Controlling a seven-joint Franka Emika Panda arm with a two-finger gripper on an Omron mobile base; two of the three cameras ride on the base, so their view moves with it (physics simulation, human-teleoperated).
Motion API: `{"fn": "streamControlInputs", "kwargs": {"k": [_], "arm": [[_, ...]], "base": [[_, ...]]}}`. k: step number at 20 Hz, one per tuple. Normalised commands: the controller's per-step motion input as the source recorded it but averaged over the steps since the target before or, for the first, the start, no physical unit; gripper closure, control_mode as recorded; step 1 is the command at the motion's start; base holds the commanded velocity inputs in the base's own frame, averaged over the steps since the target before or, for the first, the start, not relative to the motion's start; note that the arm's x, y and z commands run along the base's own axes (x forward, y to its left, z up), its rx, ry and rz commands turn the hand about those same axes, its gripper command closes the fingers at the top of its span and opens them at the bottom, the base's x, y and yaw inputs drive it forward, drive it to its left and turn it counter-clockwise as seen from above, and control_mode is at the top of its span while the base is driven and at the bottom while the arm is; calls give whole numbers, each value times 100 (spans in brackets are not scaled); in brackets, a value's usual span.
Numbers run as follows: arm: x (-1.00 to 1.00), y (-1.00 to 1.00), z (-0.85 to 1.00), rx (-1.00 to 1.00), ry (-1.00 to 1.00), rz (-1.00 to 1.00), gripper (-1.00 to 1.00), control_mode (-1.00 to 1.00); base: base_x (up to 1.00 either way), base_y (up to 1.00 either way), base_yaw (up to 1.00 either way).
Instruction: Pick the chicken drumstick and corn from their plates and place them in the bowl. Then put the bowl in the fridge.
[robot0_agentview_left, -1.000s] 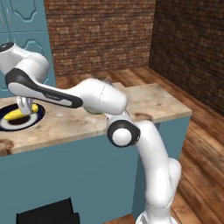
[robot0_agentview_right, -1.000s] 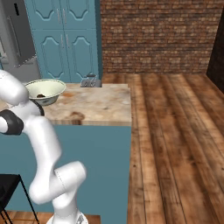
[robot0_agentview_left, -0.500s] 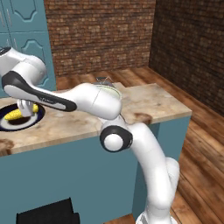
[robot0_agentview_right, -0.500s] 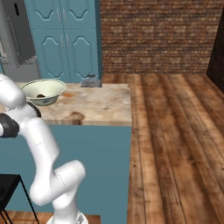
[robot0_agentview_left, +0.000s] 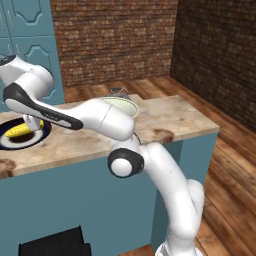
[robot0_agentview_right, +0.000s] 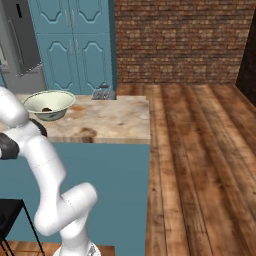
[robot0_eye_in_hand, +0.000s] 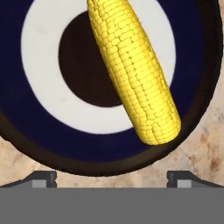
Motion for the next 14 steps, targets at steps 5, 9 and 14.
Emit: {"fn": "streamControlInputs", "kwargs": {"k": [5,9,14], "arm": [[22,0,-19,4,-9,0,-100,-100],[23,2,-19,5,-10,0,-100,-100],[26,8,-4,9,-4,1,-100,-100]], "base": [[0,0,0],[0,0,0],[0,0,0]]}}
